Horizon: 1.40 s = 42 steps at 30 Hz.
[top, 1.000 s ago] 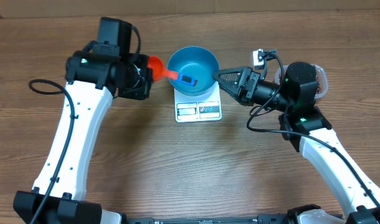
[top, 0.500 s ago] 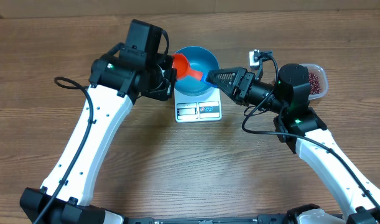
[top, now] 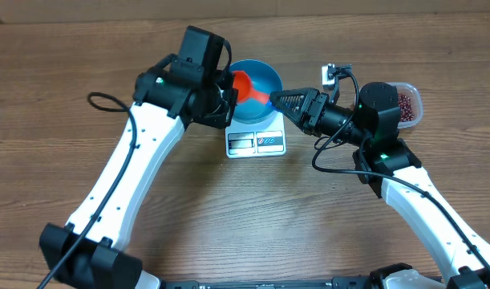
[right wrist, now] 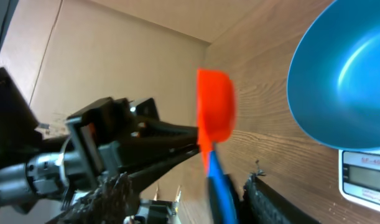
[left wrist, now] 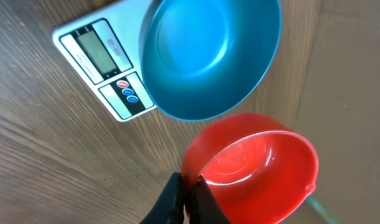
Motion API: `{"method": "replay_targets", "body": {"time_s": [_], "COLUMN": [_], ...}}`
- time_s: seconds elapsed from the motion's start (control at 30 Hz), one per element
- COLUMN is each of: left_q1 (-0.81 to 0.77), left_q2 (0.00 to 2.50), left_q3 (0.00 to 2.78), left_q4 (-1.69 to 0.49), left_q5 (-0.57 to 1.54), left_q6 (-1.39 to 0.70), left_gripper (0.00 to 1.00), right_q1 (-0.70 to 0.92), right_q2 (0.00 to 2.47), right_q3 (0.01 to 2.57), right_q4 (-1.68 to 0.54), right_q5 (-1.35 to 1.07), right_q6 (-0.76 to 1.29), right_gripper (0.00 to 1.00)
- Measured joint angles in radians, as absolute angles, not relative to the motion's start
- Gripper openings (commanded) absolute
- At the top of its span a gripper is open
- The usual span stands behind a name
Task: Scoop item into bowl and weigh 150g on scale
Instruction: 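Pass the scoop handle from the left gripper to the right gripper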
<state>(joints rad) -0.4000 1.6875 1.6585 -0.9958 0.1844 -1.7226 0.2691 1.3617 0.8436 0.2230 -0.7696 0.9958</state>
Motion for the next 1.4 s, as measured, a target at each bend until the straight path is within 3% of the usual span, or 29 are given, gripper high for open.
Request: {"method": "replay_targets", "body": {"time_s": [0.17, 0.57, 0.7, 1.33, 1.4], "left_q1": [-0.400, -0.400, -0.400, -0.400, -0.400], "left_q2": [1.695, 1.695, 1.695, 1.695, 1.695], "left_q3": [1.658, 1.658, 1.658, 1.658, 1.658], "left_q4": [-0.992, -0.990, -0.990, -0.986, -0.986], "left_q5": [0.192, 0.221, 0.227, 0.228, 0.228], "left_q6": [-1.723, -1.726, -1.725, -1.697, -1.691], "left_gripper": [0.04, 0.04, 0.05, 0.04, 0.20], "right_q1": [0.269, 0.269, 0.269, 0.269, 0.269], "right_q2": [1.362, 1.362, 1.362, 1.362, 1.362], "right_q3": [0.844, 0.844, 0.844, 0.844, 0.844], "right_q4": [0.222, 0.221, 0.220, 0.208, 0.208], "right_q5": [-0.770, -0.770, -0.768, -0.761, -0.760], "right_q6": [0.997, 0.999, 0.996, 0.995, 0.994], "right_gripper": [0.40, 0.35, 0.26, 0.04, 0.04]}}
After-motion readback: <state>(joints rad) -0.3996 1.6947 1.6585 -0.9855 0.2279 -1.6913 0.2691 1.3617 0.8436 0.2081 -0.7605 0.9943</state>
